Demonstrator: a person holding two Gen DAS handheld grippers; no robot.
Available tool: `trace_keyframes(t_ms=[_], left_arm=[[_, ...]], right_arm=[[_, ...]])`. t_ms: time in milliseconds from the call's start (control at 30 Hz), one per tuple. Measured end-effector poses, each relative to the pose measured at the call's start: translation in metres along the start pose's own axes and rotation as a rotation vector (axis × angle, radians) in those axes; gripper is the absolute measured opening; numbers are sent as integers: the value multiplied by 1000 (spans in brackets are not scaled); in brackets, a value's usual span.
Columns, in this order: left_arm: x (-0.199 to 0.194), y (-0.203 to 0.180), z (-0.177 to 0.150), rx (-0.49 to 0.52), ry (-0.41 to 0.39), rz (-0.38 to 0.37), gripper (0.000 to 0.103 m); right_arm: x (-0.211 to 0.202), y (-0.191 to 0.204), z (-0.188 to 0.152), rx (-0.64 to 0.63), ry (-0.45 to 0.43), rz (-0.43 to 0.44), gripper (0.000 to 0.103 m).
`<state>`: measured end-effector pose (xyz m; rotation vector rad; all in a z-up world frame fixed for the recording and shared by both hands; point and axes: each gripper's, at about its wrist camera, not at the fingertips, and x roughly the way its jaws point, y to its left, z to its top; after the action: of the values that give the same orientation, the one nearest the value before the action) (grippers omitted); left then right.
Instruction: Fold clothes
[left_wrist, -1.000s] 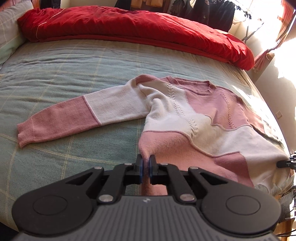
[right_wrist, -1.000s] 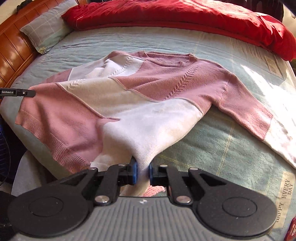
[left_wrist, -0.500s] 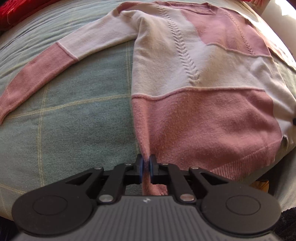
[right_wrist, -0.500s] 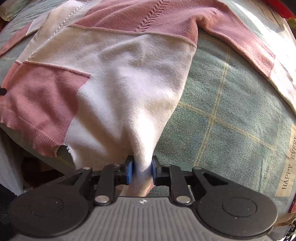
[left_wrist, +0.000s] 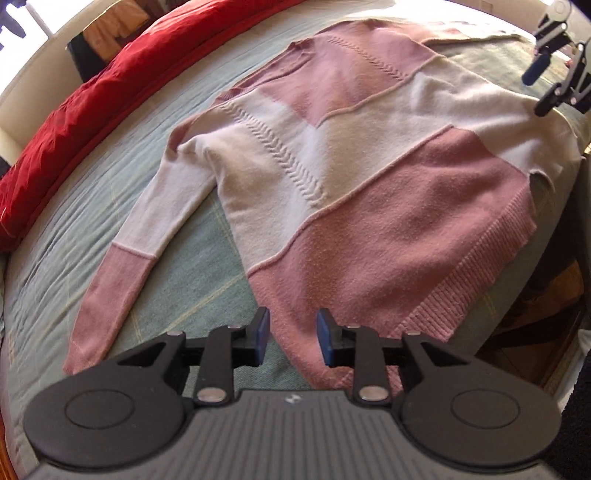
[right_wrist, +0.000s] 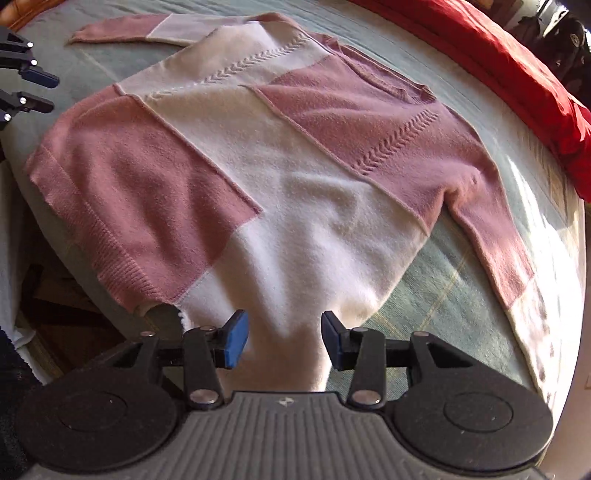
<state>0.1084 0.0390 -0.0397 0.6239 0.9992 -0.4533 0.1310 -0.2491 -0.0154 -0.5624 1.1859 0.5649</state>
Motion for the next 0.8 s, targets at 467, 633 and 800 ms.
trace_keyframes(t_ms=[467, 633, 800], left_arm=[[14, -94, 12, 125, -60, -239, 41], [18, -105, 10, 148, -44, -277, 44], [25, -113, 11, 167, -26, -319, 46]], right_arm=[[50, 83, 20, -104, 42, 401, 48], [53, 103, 19, -173, 55, 395, 48], [60, 114, 15, -190, 94, 421, 49]])
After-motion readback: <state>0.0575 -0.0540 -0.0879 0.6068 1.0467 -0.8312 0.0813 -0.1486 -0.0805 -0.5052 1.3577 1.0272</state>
